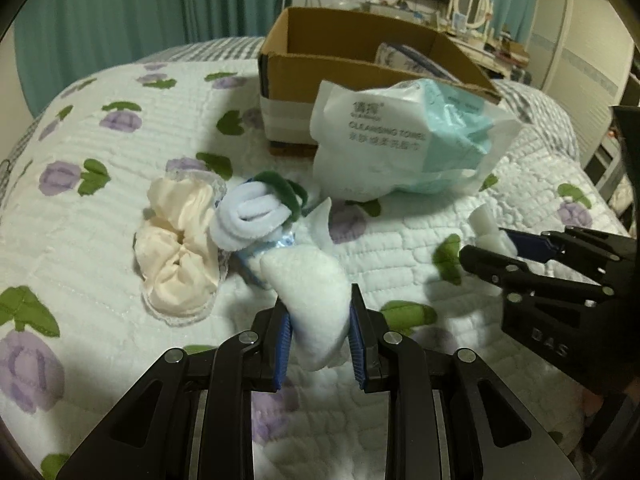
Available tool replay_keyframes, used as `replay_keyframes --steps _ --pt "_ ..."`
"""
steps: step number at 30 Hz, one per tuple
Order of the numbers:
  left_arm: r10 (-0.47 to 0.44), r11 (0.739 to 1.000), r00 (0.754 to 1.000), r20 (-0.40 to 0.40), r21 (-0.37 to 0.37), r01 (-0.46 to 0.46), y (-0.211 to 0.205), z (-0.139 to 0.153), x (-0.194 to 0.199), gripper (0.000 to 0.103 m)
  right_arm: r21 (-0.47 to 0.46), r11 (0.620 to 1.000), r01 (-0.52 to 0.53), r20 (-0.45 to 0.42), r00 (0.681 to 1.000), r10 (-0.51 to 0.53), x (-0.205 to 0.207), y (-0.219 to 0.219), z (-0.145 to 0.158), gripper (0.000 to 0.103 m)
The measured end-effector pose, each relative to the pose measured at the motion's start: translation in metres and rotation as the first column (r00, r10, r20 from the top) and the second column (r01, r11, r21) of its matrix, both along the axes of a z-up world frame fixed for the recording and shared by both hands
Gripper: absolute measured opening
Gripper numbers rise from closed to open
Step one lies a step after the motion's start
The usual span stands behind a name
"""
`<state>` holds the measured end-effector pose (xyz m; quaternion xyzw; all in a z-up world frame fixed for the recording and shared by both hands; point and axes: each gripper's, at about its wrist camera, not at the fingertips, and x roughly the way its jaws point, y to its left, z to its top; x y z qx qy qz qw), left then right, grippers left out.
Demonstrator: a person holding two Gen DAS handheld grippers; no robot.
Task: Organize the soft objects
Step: 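Grasp the white sock bundle with the left tool while the right tool grasps another sock, then lower both socks into the cardboard box and open both tools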
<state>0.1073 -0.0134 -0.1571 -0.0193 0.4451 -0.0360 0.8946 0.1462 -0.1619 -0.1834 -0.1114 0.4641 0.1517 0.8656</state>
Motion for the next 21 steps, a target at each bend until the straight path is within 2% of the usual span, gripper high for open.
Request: replay_keyframes --steps 12,16,21 --pt "-0.06 0.998 0.997 0.054 0.027 0.058 -0.012 0.049 -0.019 0.024 0.072 0.997 -0.022 0.145 0.989 0.011 -0.054 -0.015 0.059 0.033" --pt "-0.088 0.996 0.99 0.108 0.041 0.084 -0.015 0.08 -0.02 0.024 0.083 0.996 -0.03 0.198 0.98 0.013 -0.064 -0.019 0.084 0.033" --pt "-0.13 0.991 0.976 0.174 0.053 0.122 -0.02 0.121 -0.01 0.024 0.1 0.993 -0.057 0.281 0.959 0.027 -0.064 -0.021 0.132 0.033"
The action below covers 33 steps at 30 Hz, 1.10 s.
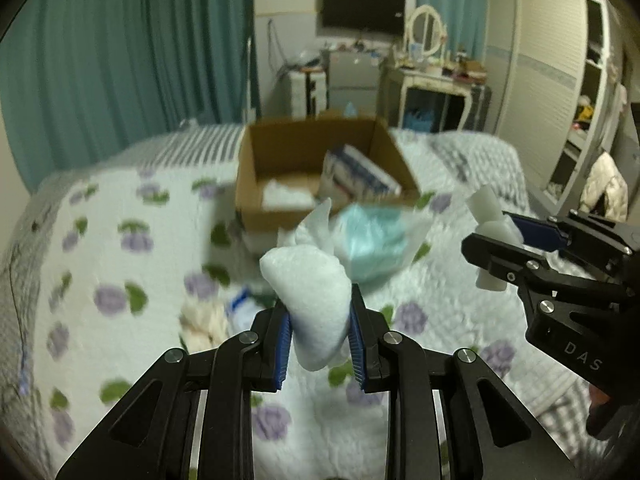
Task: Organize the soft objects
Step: 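Lower both socks into the cardboard box and open both tools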
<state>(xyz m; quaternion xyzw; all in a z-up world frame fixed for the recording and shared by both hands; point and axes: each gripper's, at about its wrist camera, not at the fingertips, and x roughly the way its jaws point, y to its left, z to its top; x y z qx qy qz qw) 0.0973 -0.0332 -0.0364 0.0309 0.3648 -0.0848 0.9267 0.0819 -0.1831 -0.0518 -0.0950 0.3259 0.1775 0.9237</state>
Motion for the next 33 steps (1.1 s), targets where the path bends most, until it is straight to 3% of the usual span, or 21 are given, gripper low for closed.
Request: replay_keyframes --steps 7,10,13,18,23,30,32,33 --pt "-0.02 1.0 0.995 0.094 -0.008 0.021 0.002 0.054 0.047 0.024 0.007 1.0 -0.027 0.095 0.995 0.026 0.035 0.0 0.065 0.033" --pt "-0.025 0.999 0.989 0.143 0.029 0.021 0.0 0.067 0.079 0.024 0.001 0.999 -0.032 0.133 0.991 0.031 0.07 0.001 0.086 0.033" --pt "-0.04 0.999 0.99 0.139 0.025 0.037 0.001 0.068 0.117 0.024 -0.018 0.999 -0.036 0.141 0.989 0.038 0.107 0.006 0.092 0.033" --pt "-0.034 0.999 0.995 0.095 0.041 0.03 -0.001 0.042 0.185 0.024 -0.048 0.999 -0.016 0.114 0.993 0.021 0.172 0.013 0.079 0.033" --pt "-0.006 1.0 0.999 0.043 0.027 0.005 0.003 0.006 0.235 0.025 -0.064 0.998 0.014 0.058 0.998 -0.01 0.236 0.011 0.044 0.033" --pt "-0.021 0.999 1.0 0.012 0.046 0.021 -0.003 -0.023 0.255 0.029 -0.053 0.998 0.047 0.035 0.998 -0.045 0.272 0.007 0.007 0.037" --pt "-0.018 0.998 1.0 0.004 0.052 0.018 -0.005 -0.023 0.255 0.04 -0.036 0.998 0.059 0.029 0.998 -0.058 0.274 0.005 0.003 0.042" --pt "-0.013 0.999 1.0 0.0 0.052 0.013 -0.004 -0.021 0.254 0.054 -0.034 0.997 0.068 0.028 0.997 -0.067 0.274 0.003 0.004 0.058"
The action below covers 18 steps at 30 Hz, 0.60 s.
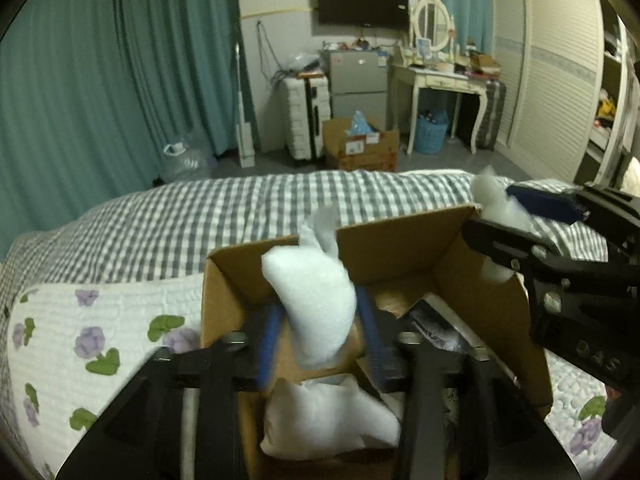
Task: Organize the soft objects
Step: 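Lower both socks into the cardboard box and open both tools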
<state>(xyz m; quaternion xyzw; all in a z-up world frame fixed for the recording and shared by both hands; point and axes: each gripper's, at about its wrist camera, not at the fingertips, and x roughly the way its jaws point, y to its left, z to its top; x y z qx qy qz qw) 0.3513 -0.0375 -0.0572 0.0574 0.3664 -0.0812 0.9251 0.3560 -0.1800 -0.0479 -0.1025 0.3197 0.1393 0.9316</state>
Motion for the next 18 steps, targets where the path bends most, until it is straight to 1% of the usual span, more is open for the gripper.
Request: replay_keyframes --steps 1,2,3,4,7,9,11,12,14,15,16,18 --pt "0.006 1.0 1.0 0.001 0.001 -0.006 0.001 0.003 -0.003 0.066 -0.003 1.0 0.004 0.002 1.0 -0.004 -0.002 -0.002 0.001 0.068" --pt "0.012 1.0 1.0 0.009 0.002 -0.012 0.0 0.006 -0.005 0.07 -0.008 1.0 0.015 0.018 1.0 -0.015 -0.007 -0.003 0.005 0.08" --pt "0.017 1.0 1.0 0.02 0.005 -0.017 0.001 0.01 -0.01 0.076 -0.008 1.0 0.02 0.03 0.999 -0.02 -0.011 -0.005 0.009 0.08" --pt "0.022 1.0 0.999 0.032 0.009 -0.023 0.002 0.016 -0.015 0.079 -0.009 1.0 0.022 0.037 0.999 -0.022 -0.016 -0.006 0.014 0.08" --pt "0.029 0.999 0.998 0.051 0.016 -0.03 0.007 0.038 -0.035 0.08 -0.013 1.0 0.026 0.056 0.998 -0.025 -0.037 -0.01 0.035 0.081" --pt "0.03 0.999 0.997 0.068 0.018 -0.032 0.011 0.057 -0.055 0.08 -0.016 0.999 0.032 0.075 0.997 -0.031 -0.055 -0.014 0.054 0.086" --pt "0.034 0.999 0.996 0.088 0.02 -0.036 0.013 0.075 -0.071 0.08 -0.002 0.999 0.033 0.093 0.995 -0.032 -0.08 -0.017 0.078 0.089" --pt "0.035 0.999 0.994 0.102 0.022 -0.037 0.016 0.09 -0.086 0.082 -0.001 0.999 0.033 0.095 0.995 -0.033 -0.088 -0.019 0.085 0.091" --pt "0.032 0.999 0.991 0.127 0.029 -0.036 0.02 0.109 -0.106 0.09 0.003 0.999 0.034 0.113 0.993 -0.034 -0.115 -0.02 0.11 0.093" --pt "0.031 0.999 0.989 0.145 0.037 -0.037 0.023 0.12 -0.118 0.094 0.003 0.999 0.035 0.125 0.992 -0.035 -0.127 -0.021 0.119 0.096" --pt "0.034 0.998 0.984 0.173 0.05 -0.044 0.025 0.135 -0.135 0.094 0.003 0.999 0.037 0.139 0.99 -0.037 -0.143 -0.021 0.133 0.097" --pt "0.033 0.997 0.979 0.2 0.061 -0.046 0.027 0.152 -0.155 0.095 0.006 0.999 0.033 0.151 0.988 -0.034 -0.168 -0.02 0.151 0.103"
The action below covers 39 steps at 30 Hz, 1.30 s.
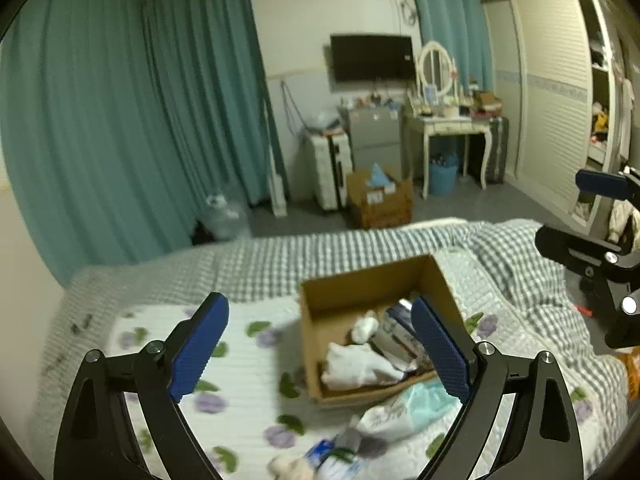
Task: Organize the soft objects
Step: 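Lower both socks into the cardboard box and open both tools, then grasp the cream scrunchie with the left tool while the right tool grasps the white sock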
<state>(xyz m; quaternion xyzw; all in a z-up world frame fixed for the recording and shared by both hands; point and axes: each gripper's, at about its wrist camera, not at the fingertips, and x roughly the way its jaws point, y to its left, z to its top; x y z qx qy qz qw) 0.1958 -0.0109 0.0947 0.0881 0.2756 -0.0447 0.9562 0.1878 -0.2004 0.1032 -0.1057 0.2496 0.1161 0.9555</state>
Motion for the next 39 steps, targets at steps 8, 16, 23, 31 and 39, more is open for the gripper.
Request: replay_keyframes --steps 8,16,23,31,39 --pt "0.041 0.999 0.997 0.061 -0.022 -0.04 0.024 0.027 -0.077 0.103 -0.047 0.998 -0.042 0.018 0.999 0.043 -0.091 0.019 0.034 0.103" --pt "0.062 0.996 0.998 0.003 -0.058 -0.062 0.043 -0.028 -0.097 0.103 -0.07 0.996 -0.056 -0.001 0.998 0.056 -0.129 0.041 -0.013 0.103" --pt "0.083 0.992 0.987 -0.139 -0.079 -0.095 0.051 -0.116 -0.072 0.103 -0.088 0.993 -0.079 -0.108 0.992 0.069 -0.099 0.062 -0.104 0.103" --pt "0.137 0.99 0.946 -0.294 -0.001 -0.143 0.064 -0.21 -0.046 0.094 -0.027 0.996 -0.089 -0.223 0.971 0.08 -0.045 0.062 -0.182 0.103" --pt "0.16 0.984 0.897 -0.411 -0.009 -0.18 0.071 -0.245 -0.037 0.066 0.042 0.993 -0.108 -0.257 0.96 0.115 -0.036 0.066 -0.233 0.103"
